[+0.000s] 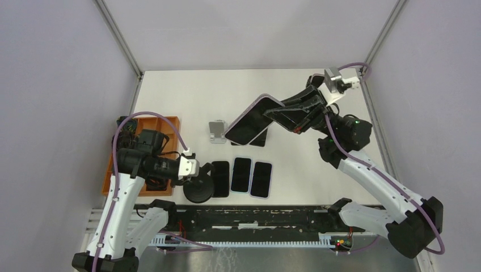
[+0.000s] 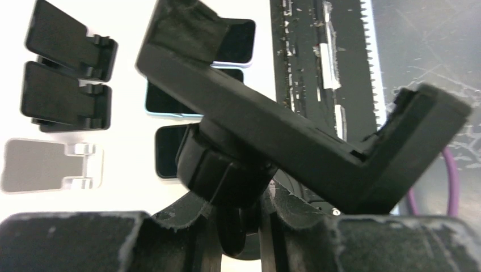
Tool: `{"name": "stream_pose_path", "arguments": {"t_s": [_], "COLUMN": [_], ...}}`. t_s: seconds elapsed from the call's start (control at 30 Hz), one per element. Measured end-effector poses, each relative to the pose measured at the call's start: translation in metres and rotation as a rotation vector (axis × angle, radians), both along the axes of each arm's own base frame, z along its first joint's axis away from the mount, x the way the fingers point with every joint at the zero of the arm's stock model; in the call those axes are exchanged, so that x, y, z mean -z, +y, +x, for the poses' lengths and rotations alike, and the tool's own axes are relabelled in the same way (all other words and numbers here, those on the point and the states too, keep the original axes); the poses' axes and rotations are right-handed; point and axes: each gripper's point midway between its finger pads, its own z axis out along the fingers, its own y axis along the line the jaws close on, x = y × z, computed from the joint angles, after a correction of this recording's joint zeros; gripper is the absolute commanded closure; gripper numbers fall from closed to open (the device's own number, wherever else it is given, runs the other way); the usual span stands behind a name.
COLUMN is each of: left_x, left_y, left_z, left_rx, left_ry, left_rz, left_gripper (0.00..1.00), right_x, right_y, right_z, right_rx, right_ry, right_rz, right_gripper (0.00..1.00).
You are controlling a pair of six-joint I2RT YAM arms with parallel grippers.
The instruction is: Remove the phone from the phone stand
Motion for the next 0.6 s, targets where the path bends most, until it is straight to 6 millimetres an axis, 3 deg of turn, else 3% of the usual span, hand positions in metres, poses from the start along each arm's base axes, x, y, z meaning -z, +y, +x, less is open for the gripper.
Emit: {"name": "stream_pose_path", "arguments": {"t_s": [0.07,0.13,0.2,0.3,0.37,0.47,0.53,0.6], "left_x": [0.002,0.005,0.005,0.003,-0.002,-0.012,-0.018,-0.024], "left_y": [0.002,0.004,0.005,0.005,0.005,0.003,0.002,0.001], "left_z": [-0.004,-0.005,-0.005,-0.005,-0.002,0.002,0.005,0.007], "left_rx": [-0.001,-0.004,-0.002,-0.002,-0.002,0.001,0.002,0.003], "left_ry": [0.019,0.023,0.021,0.017,0.008,-0.012,-0.029,-0.043], "left_rz": [0.013,0.031,0.037,0.036,0.033,0.022,0.015,0.010], "left_gripper": [0.98,0.98,0.98,0.98,0.98,0.98,0.98,0.98], "right_x": [-0.012,-0.011,0.000,0.037,0.076,0.157,0.225,0.279], "right_y": [-0.008,-0.009,-0.006,0.004,0.011,0.011,0.000,-0.013], "right_z": [-0.012,-0.017,-0.010,0.013,0.031,0.051,0.053,0.047], "right_rx": [0.003,0.009,0.038,0.094,0.132,0.196,0.232,0.252], "right_ry": [-0.042,-0.044,-0.019,0.081,0.173,0.331,0.448,0.545], "right_rz": [0.020,-0.005,-0.058,-0.199,-0.324,-0.542,-0.703,-0.830], "right_gripper": [1.00,1.00,1.00,1.00,1.00,1.00,1.00,1.00]}}
